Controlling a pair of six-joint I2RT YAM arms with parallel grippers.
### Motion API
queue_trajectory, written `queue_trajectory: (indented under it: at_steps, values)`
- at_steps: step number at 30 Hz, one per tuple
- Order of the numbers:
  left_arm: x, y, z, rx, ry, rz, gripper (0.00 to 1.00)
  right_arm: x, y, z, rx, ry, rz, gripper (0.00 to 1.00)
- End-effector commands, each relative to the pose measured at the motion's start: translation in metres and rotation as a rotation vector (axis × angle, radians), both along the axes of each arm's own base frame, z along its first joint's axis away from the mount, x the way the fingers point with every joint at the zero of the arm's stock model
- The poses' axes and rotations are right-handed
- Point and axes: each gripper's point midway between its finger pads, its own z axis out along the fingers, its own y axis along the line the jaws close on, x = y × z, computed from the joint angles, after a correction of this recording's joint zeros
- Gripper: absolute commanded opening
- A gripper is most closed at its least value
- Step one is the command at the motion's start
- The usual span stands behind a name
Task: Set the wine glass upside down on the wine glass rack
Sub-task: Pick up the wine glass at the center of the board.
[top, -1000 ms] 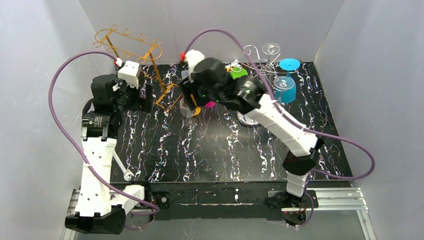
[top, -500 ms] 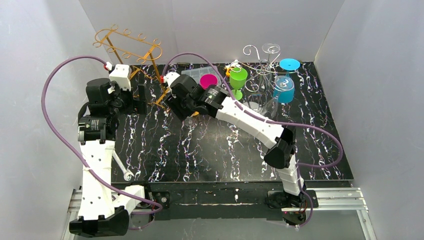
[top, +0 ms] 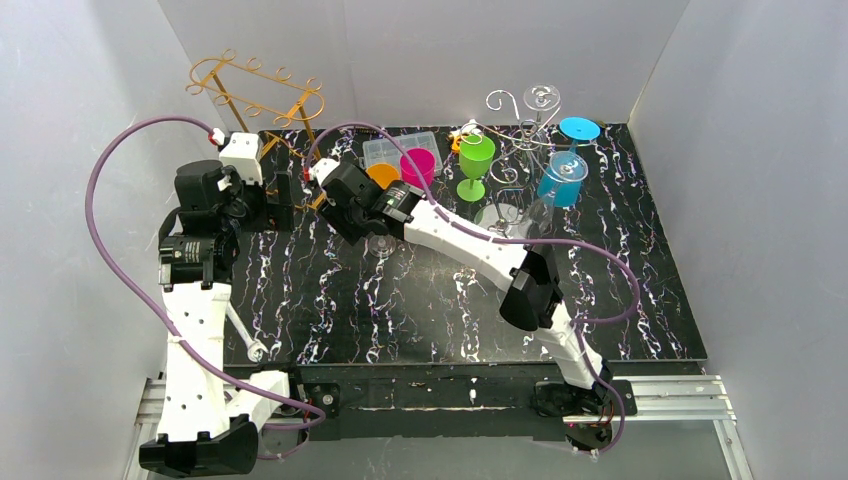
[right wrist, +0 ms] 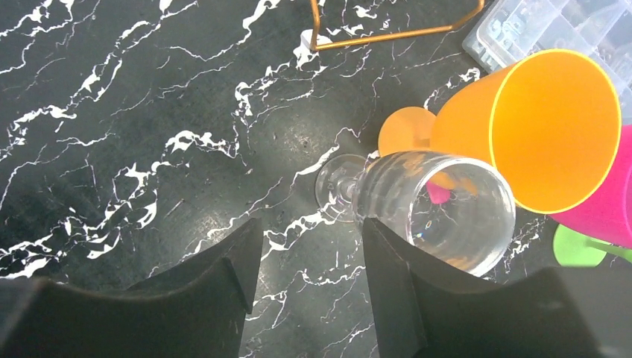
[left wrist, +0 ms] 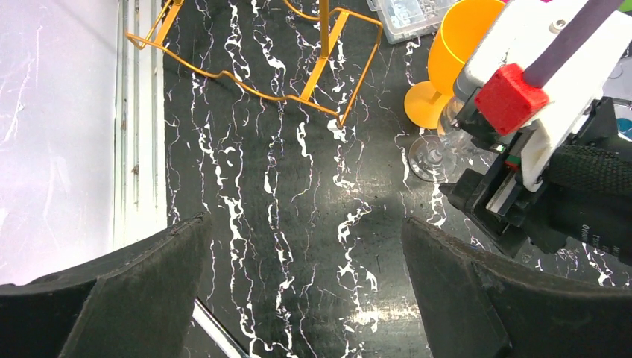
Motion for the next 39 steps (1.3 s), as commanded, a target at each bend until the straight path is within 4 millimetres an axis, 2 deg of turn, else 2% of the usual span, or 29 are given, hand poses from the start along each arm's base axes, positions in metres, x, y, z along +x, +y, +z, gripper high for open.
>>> queue_trajectory:
  at_steps: [1, 5, 10, 14, 16, 25, 32, 39]
  values:
    - [-0.001, 0.002, 0.008, -0.001, -0.040, 0.014, 0.98, 0.014, 0.006, 0.029, 0.068, -0.069, -0.016, 0.59]
    - [0.001, 0.003, 0.009, 0.002, -0.048, 0.015, 0.98, 0.012, 0.005, 0.031, 0.073, -0.065, -0.011, 0.57]
    - [0.001, 0.002, 0.006, 0.002, -0.044, 0.012, 0.98, 0.007, 0.004, 0.053, 0.123, -0.073, 0.009, 0.56]
    - [0.002, 0.001, 0.006, -0.003, -0.046, 0.009, 0.98, 0.012, -0.001, 0.069, 0.153, -0.093, -0.009, 0.56]
    - [0.002, 0.001, 0.006, -0.005, -0.046, 0.008, 0.98, 0.017, -0.005, 0.069, 0.157, -0.088, -0.023, 0.56]
    - [0.004, 0.000, 0.007, -0.009, -0.049, 0.005, 0.98, 0.027, -0.014, 0.044, 0.131, -0.026, -0.045, 0.54]
    - [0.004, 0.000, 0.008, -0.013, -0.056, 0.005, 0.98, 0.019, -0.009, 0.017, 0.096, 0.050, -0.018, 0.48]
    - [0.004, 0.000, 0.008, -0.011, -0.059, 0.002, 0.98, 0.011, -0.012, 0.000, 0.054, 0.106, 0.001, 0.39]
